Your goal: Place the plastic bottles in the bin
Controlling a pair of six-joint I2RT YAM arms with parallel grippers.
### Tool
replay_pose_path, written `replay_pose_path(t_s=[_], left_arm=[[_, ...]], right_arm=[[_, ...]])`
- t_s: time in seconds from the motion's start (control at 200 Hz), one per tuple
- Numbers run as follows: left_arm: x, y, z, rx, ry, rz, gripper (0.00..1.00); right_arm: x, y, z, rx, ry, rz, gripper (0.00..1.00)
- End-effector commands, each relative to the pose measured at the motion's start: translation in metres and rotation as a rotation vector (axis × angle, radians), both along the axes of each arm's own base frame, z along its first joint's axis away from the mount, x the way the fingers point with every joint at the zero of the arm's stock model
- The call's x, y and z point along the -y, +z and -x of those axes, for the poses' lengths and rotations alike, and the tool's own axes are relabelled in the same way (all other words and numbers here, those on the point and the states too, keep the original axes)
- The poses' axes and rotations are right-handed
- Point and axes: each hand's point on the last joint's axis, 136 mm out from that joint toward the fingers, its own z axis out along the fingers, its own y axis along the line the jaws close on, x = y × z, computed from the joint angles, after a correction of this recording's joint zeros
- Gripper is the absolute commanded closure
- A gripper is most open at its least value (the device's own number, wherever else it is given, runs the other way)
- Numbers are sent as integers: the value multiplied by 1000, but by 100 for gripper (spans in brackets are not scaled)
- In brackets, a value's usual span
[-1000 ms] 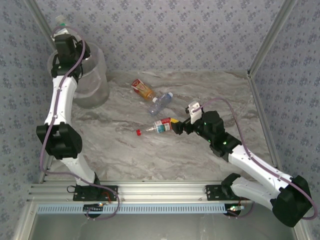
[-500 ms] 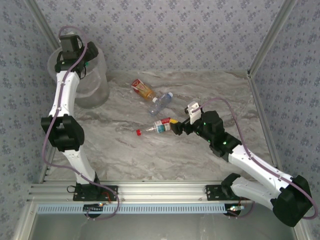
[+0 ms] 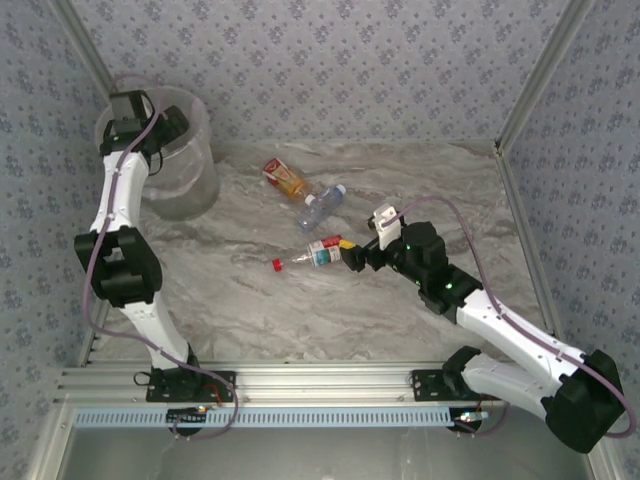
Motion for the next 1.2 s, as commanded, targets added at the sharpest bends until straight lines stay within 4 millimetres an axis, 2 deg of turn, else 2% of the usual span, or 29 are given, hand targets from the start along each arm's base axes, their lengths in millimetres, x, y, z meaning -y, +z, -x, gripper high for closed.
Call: replay_pose_path(t_s=[0.0, 0.11, 0.33, 0.435, 0.605, 0.785, 0.989, 1.084, 1.194], left_arm=[[-10, 23, 20, 28, 41, 36, 5], [-9, 39, 23, 62, 16, 53, 3], [23, 67, 39, 86, -58, 66, 1], [44, 75, 55, 88, -76, 24, 1], [78, 83, 83, 124, -128, -8, 1], [111, 70, 111, 93, -197, 21, 1], [179, 42, 148, 68, -419, -90, 0], [201, 28, 161, 71, -488, -163, 1], [236, 1, 176, 52, -646, -223, 1]], right_arm=[[-4, 18, -2, 34, 5, -8, 0], [-3, 15, -4, 30, -5, -4, 0], [6, 5, -16, -5, -97, 7, 0], [13, -11, -25, -71, -153, 18, 0], [0, -39, -26, -160, -62, 97, 0], [-6, -57, -35, -244, -5, 201, 0], [-5, -52, -50, -228, -76, 129, 0], [-1, -53, -54, -250, -114, 85, 0], [8, -61, -55, -284, -180, 53, 0]])
